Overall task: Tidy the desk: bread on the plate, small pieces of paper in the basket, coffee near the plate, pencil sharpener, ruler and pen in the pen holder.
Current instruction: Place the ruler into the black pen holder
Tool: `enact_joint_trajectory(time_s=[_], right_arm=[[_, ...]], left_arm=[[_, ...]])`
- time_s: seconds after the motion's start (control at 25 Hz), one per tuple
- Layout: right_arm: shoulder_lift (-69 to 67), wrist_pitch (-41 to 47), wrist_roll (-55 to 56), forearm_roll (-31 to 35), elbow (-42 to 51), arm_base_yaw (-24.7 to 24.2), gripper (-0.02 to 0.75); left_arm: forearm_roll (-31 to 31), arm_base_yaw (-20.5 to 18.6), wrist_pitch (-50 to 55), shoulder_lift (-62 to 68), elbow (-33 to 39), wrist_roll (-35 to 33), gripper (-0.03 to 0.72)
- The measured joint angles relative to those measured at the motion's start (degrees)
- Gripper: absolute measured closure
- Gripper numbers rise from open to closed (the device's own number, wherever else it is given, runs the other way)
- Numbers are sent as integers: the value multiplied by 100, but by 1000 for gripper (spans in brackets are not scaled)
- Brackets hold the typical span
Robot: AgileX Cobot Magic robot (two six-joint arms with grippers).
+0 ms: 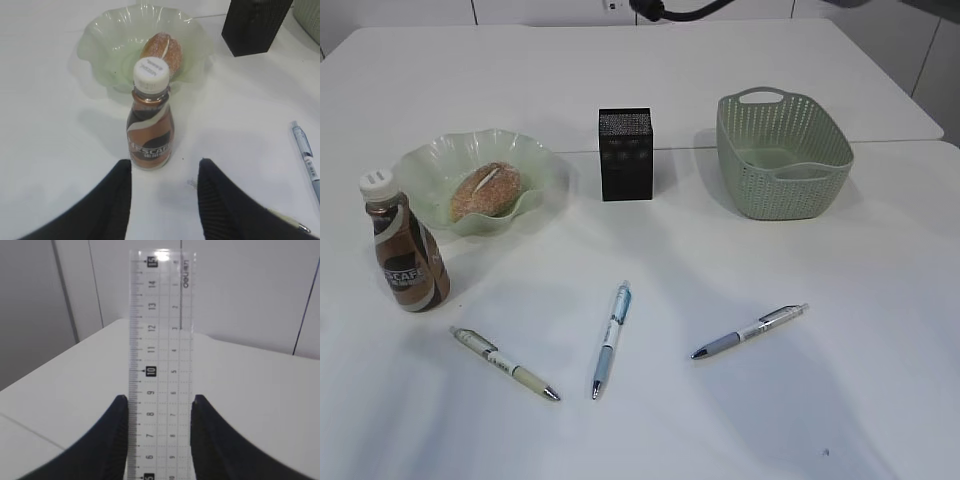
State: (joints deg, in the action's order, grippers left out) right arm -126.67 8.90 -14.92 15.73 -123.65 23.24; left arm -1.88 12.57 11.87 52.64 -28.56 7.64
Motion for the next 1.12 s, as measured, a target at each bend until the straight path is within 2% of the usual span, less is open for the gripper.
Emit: enact_joint_trajectory(time_s=[0.2,0.24,0.32,0.36,0.44,0.52,1.12], right_arm=[[0,-846,-11,13,436,-66,445],[0,-1336,-11,35,767,-69,445],[0,-1549,-11,35,869,-79,445],[0,-2158,-11,35,1188,-79,445],[0,-2369,-11,46,1296,-79,445],[0,-2938,-11,53,1600,-79,445],[-331,-3187,-11,58,1933,-79,445]], left_arm=[[0,0,-252,0,0,0,385],[0,0,-281,0,0,0,385],[0,0,-356,0,0,0,385],[0,0,-399,0,0,0,385],[0,0,-420,0,0,0,385],[0,0,-454,0,0,0,385],[-28,0,-697,0,0,0,386]])
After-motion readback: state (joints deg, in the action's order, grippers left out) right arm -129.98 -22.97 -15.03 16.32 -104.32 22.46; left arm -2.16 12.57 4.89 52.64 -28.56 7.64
